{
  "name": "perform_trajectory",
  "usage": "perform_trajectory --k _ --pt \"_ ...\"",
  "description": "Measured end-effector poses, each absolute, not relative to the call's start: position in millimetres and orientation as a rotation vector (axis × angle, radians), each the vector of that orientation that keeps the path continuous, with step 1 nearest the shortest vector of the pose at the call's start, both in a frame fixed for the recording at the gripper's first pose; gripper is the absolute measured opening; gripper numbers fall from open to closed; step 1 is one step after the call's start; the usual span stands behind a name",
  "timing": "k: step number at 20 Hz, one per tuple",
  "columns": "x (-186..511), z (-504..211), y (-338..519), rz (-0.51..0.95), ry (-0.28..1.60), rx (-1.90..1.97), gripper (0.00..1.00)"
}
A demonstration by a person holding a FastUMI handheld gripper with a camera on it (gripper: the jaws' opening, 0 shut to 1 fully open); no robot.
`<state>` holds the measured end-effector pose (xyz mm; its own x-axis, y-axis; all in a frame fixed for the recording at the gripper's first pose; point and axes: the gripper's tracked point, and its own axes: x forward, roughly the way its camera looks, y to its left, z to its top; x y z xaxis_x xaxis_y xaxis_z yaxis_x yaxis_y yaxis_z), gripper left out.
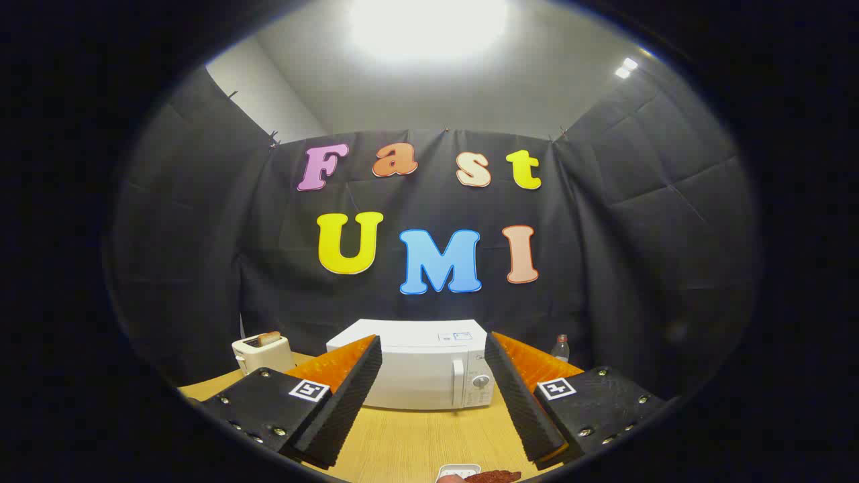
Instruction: Open the microwave, put the food inside, and close the microwave door.
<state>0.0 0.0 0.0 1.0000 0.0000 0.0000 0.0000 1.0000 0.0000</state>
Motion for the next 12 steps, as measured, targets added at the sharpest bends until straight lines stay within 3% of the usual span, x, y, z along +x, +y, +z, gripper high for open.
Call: perform_trajectory --k 12 --pt "10.5 -0.9 -15.2 -0.036 0.018 -0.009 0.97"
